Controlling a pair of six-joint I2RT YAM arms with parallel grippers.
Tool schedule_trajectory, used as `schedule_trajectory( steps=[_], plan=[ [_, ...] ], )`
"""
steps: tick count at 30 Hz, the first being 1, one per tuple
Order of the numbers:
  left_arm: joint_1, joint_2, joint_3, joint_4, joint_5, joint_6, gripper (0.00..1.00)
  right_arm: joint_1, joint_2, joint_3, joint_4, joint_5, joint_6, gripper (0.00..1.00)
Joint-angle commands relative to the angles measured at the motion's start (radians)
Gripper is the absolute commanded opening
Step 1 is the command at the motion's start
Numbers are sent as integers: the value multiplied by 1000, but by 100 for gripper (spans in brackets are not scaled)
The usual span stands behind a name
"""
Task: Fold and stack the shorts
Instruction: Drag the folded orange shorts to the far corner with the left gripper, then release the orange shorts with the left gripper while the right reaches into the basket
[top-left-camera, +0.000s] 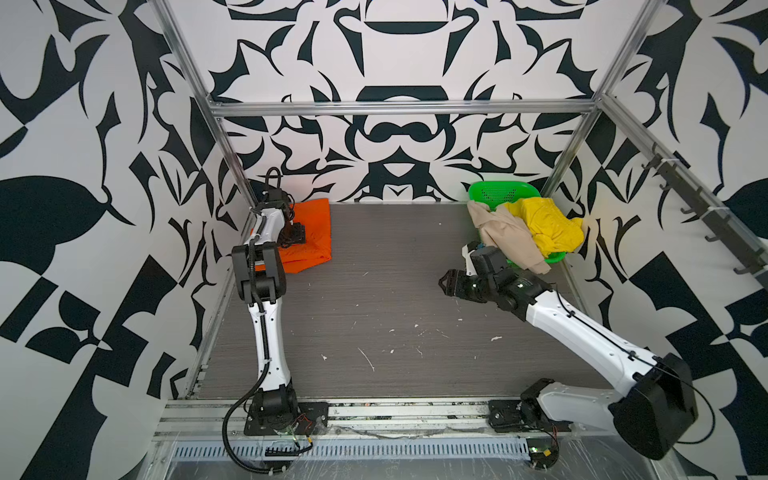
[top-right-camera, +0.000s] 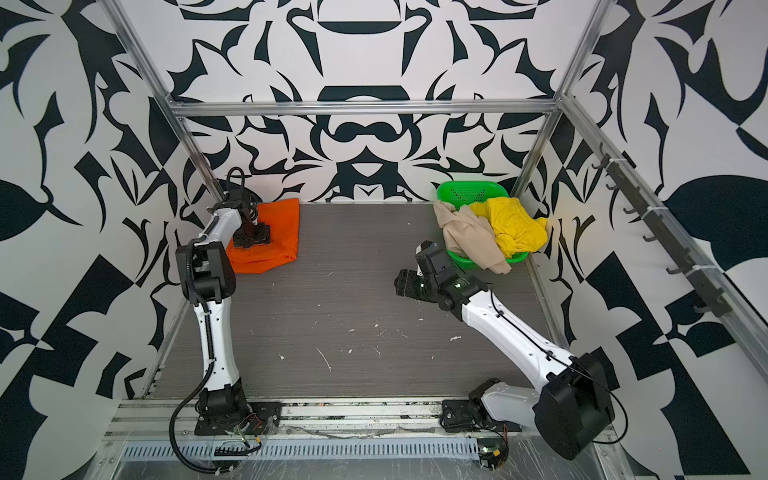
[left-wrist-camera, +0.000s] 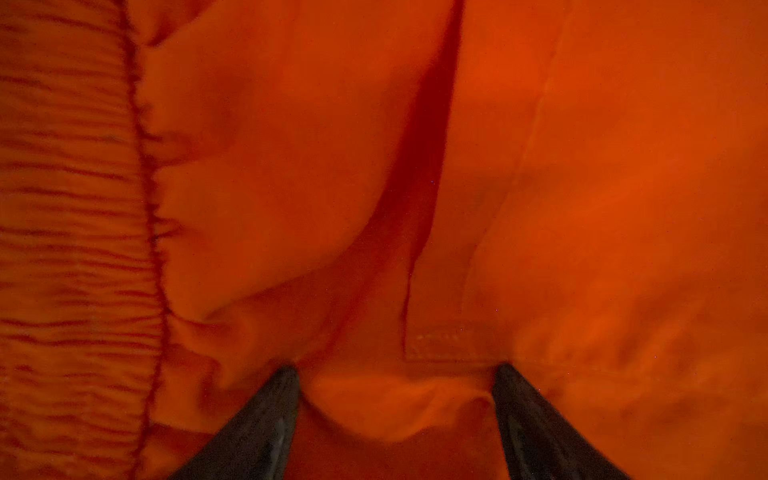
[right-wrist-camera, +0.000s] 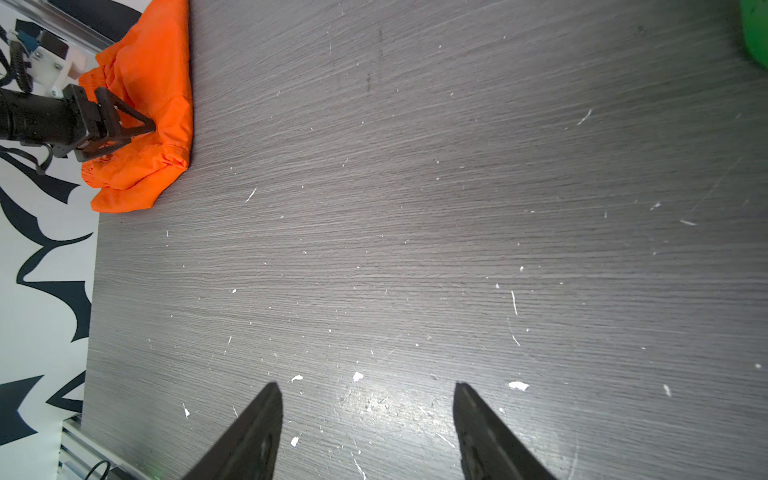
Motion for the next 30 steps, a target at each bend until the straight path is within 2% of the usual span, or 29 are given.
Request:
schedule_trajectory(
  steps=[1, 4, 10, 13, 18, 23, 30],
  plan=[
    [-18, -112, -9, -67, 52, 0, 79, -14, -26, 80, -42, 44, -63, 70],
    [-56, -240, -39, -60, 58, 0, 81, -46, -39, 116, -92, 59, -104, 70],
    [-169, -469, -125, -26, 96, 7, 84, -188, -63, 200, -224, 67, -218, 72],
    [-239, -566, -222, 21, 135, 4, 83, -276, -64, 248, -283, 66, -287, 73],
    [-353, -720, -484, 191, 235, -38, 83, -448, -34, 320, -343, 34, -403, 75],
    [-415, -779, -656, 294, 253, -109, 83, -598, 45, 391, -369, -34, -486, 77],
    [-477, -784, -744, 365, 274, -185, 82, -716, 164, 486, -387, -76, -574, 80]
  ],
)
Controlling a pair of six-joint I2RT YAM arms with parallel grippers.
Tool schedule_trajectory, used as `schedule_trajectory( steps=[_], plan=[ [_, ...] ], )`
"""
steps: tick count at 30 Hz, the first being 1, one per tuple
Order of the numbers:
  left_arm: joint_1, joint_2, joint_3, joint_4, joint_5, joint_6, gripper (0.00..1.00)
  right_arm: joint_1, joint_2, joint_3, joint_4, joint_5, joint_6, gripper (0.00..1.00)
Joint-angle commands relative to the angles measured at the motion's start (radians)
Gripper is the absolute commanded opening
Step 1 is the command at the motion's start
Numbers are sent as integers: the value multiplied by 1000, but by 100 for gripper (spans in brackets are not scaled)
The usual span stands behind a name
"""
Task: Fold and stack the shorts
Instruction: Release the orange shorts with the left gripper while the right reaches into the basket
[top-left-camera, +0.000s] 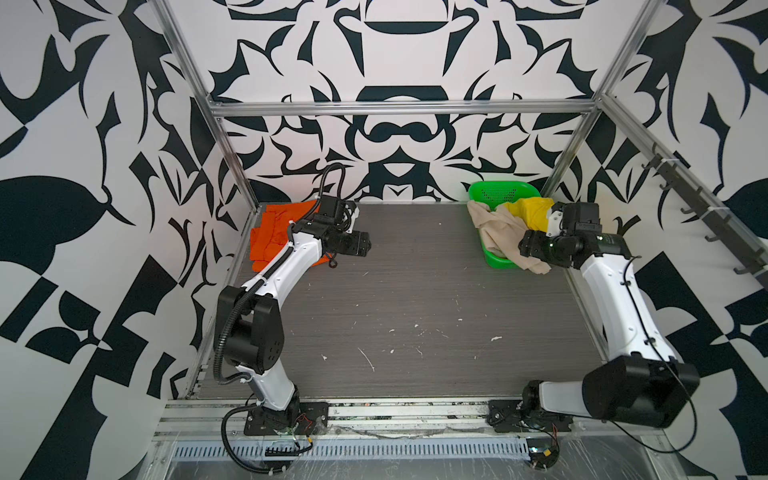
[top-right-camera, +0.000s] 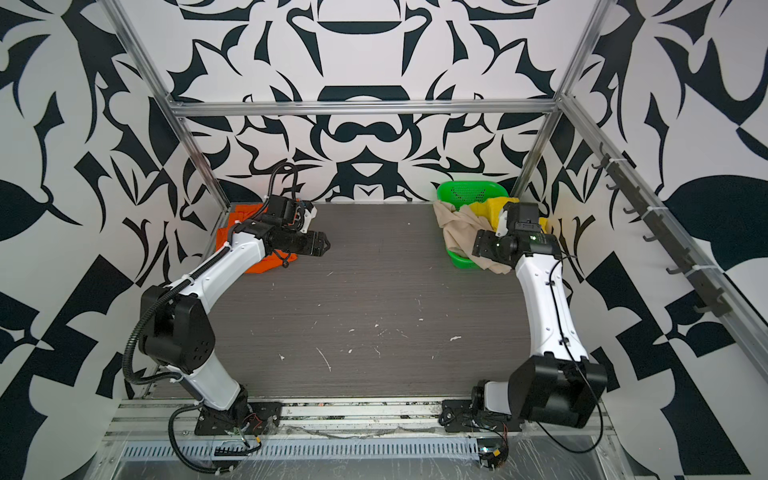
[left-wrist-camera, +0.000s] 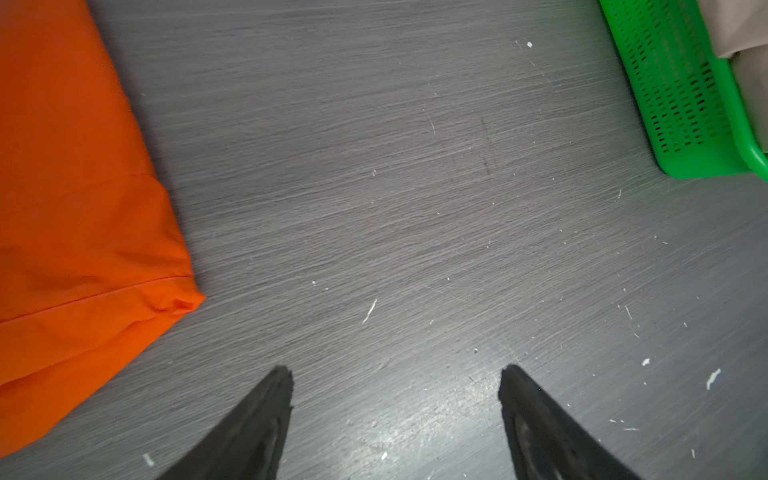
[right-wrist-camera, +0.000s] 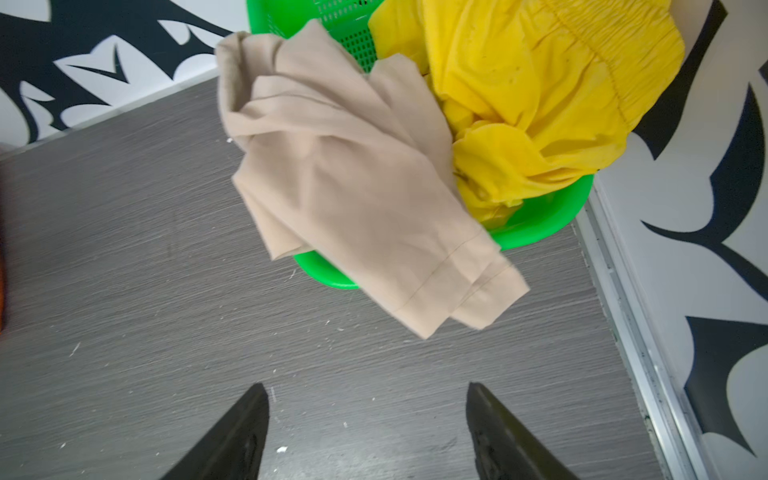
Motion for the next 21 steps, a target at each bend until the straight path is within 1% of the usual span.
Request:
schedule_trajectory(
  steps=[1, 5, 8, 10, 15, 21],
  plan=[
    [-36, -24, -14, 73, 32, -56, 82, -40, 28, 65, -26, -53, -78, 80],
    [-72, -19, -20, 87, 16, -68, 82, -64, 88, 100, -31, -93, -113, 81],
    [-83, -17, -23, 96, 21, -82, 82, -66, 129, 127, -25, -128, -123, 89],
    [-85, -19, -27, 100, 17, -87, 82, -67, 153, 130, -1, -172, -110, 99],
    [-85, -23, -34, 103, 13, -95, 81, -66, 223, 142, 80, -191, -71, 99],
    [-85, -26, -34, 108, -7, -98, 81, -56, 383, 250, 81, -197, -79, 100]
  ],
)
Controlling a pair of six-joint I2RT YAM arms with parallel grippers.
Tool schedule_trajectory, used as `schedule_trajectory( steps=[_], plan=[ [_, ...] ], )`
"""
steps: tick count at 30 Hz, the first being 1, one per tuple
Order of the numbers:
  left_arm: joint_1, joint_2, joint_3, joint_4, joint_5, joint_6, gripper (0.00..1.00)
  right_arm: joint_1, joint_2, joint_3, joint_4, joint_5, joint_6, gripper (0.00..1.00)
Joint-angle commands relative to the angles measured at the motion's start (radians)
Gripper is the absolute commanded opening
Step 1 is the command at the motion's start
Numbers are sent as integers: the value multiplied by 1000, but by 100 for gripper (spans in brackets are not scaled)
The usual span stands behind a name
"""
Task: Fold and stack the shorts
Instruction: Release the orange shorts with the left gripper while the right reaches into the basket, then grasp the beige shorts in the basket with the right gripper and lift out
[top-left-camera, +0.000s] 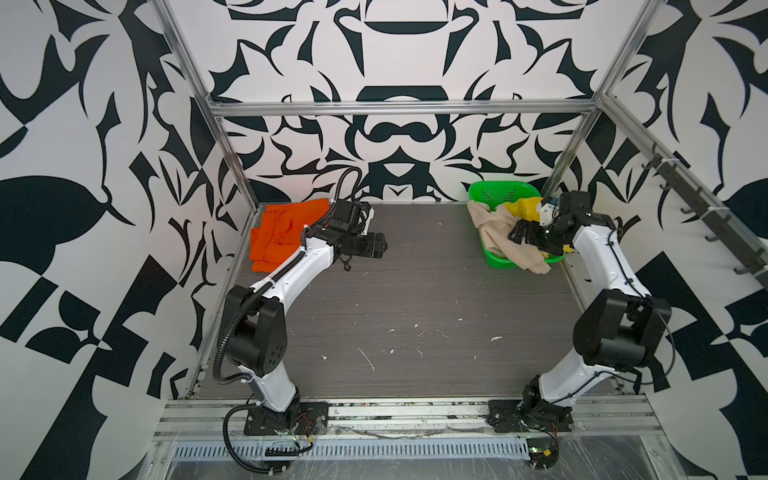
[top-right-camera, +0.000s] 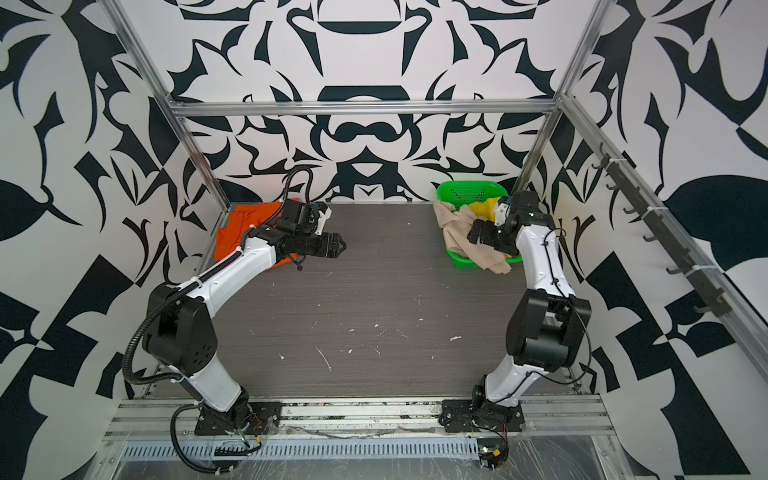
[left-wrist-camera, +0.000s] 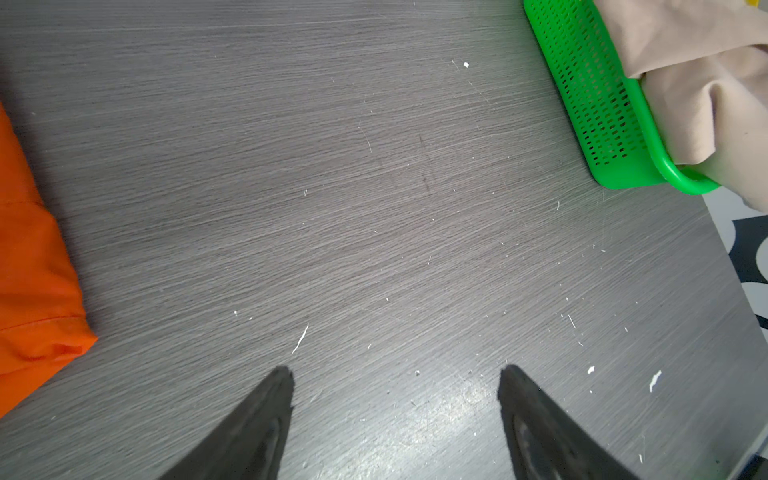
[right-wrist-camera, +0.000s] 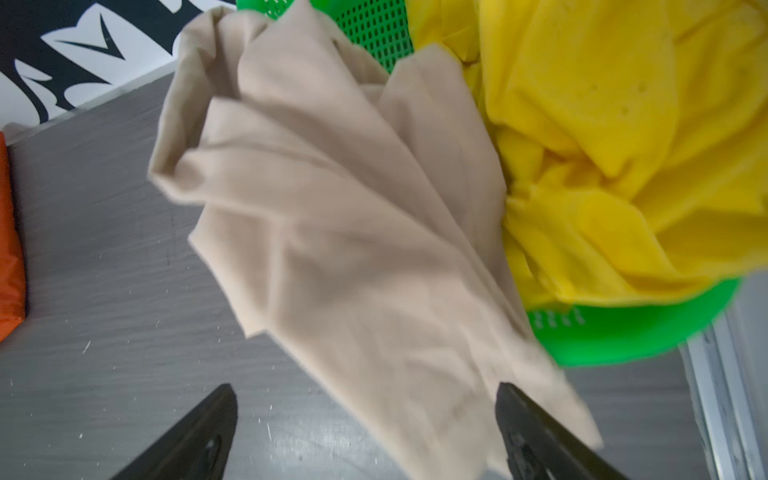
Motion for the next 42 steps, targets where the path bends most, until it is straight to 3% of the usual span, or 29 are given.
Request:
schedule_trajectory(
  steps=[1, 6, 8, 9, 10, 11, 17, 34, 42],
  plan=[
    [3, -25, -11, 16, -14, -17, 81, 14, 62, 84, 24, -19, -4, 99],
    [3, -9, 0, 18, -24, -15, 81, 55, 181, 152, 23, -19, -13, 99],
    [4, 0, 7, 15, -32, -16, 81, 70, 228, 179, 22, -12, -18, 92],
    [4, 2, 11, 13, -34, -16, 81, 75, 252, 191, 16, -11, -16, 75],
    [3, 5, 14, 12, -35, -16, 81, 78, 269, 209, 7, -7, -10, 50],
    [4, 5, 15, 11, -37, -16, 81, 79, 274, 223, 1, 0, -4, 38],
    [4, -14, 20, 5, -63, -6, 81, 83, 147, 230, 77, -10, 34, 0],
    [3, -144, -2, 57, -74, -7, 81, 92, -254, 523, 49, -182, 142, 0],
    [3, -268, -93, 151, -38, 18, 81, 220, -422, 565, 37, -278, 231, 0]
  ],
)
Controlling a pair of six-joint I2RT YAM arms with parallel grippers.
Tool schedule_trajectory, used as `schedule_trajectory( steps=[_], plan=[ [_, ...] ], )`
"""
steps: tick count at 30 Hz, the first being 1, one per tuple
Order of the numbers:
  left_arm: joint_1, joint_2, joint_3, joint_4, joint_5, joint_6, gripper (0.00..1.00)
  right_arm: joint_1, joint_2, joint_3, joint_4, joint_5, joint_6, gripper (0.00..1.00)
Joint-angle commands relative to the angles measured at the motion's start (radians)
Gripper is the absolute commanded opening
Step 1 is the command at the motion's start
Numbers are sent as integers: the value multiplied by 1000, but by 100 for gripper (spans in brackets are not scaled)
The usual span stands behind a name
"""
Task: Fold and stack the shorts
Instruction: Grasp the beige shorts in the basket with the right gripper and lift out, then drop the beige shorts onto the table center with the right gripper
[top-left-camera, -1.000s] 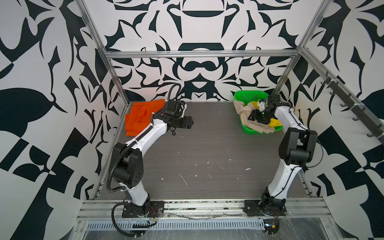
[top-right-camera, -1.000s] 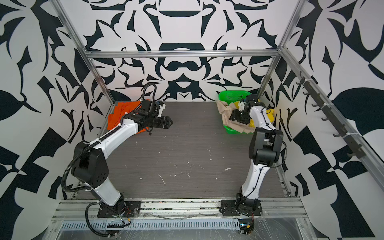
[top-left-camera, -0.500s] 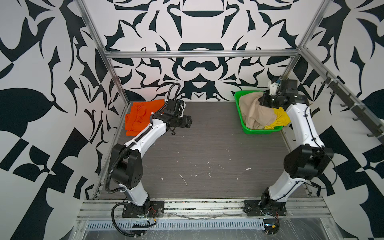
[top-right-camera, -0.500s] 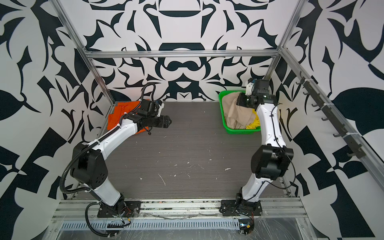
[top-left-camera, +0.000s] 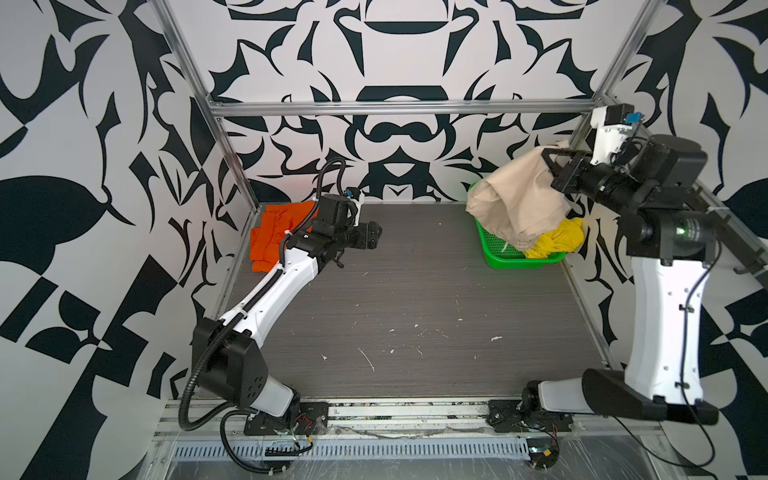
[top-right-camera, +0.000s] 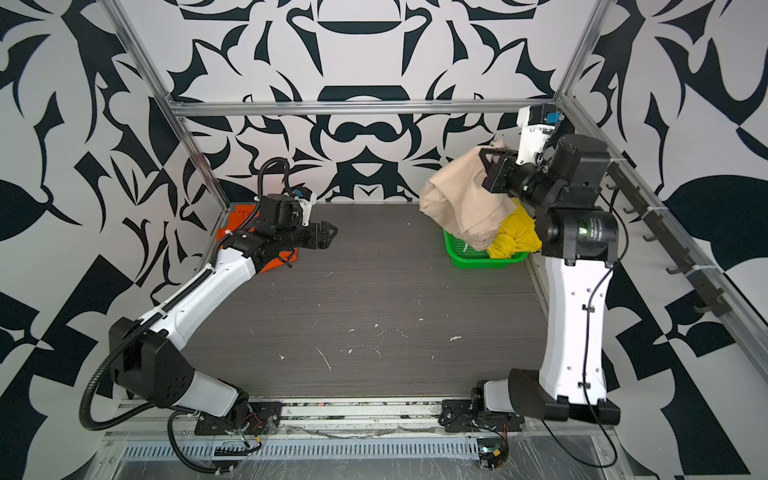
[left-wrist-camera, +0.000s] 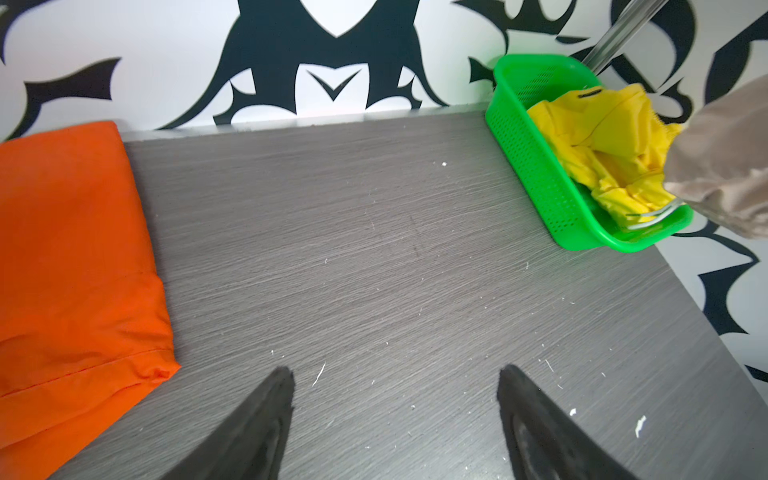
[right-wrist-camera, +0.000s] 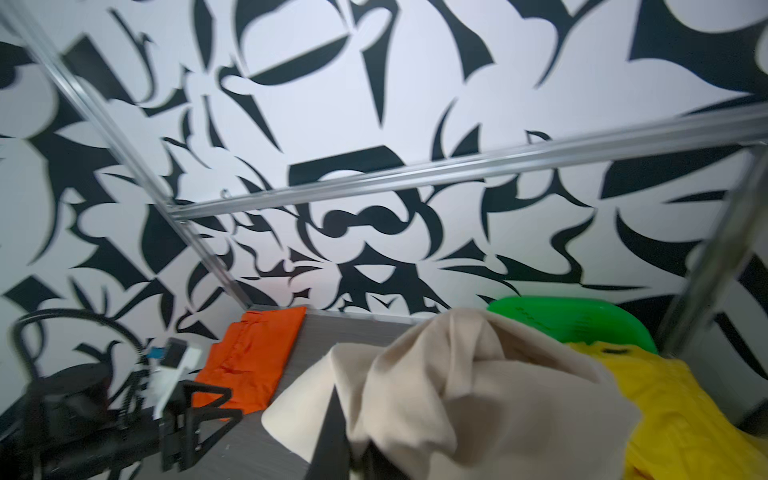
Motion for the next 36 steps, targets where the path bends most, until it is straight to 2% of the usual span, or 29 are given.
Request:
schedule_trajectory(
  steps=[1, 9, 17, 20, 24, 28, 29, 31, 33, 34, 36],
  plan=[
    [4, -59, -31, 51, 37, 18, 81, 56, -72, 16, 41, -87, 78, 0],
    [4, -194, -136, 86, 92, 27, 81, 245, -164, -245, 146, -102, 169, 0],
    [3, -345, -253, 82, 79, 32, 81, 616, -89, -454, 243, 71, 159, 0],
    [4, -388, -291, 76, 69, 45, 81, 694, -31, -533, 331, 94, 180, 0],
    [4, -427, -313, 40, 46, 63, 81, 728, 60, -597, 443, 54, 230, 0],
    [3, -458, -328, 19, 9, 75, 81, 759, 163, -536, 429, -2, 217, 0],
    [4, -464, -334, 18, 7, 77, 81, 758, 174, -528, 417, 5, 209, 0],
    [3, -472, -343, 18, 7, 80, 81, 742, 170, -548, 377, 97, 190, 0],
    [4, -468, -351, 17, 11, 81, 81, 669, 156, -610, 356, 124, 215, 0],
    [4, -464, -357, 15, 14, 80, 81, 621, 145, -641, 351, 131, 231, 5],
    [3, -444, -369, 9, 18, 70, 81, 535, 118, -718, 321, 136, 249, 38]
  ],
)
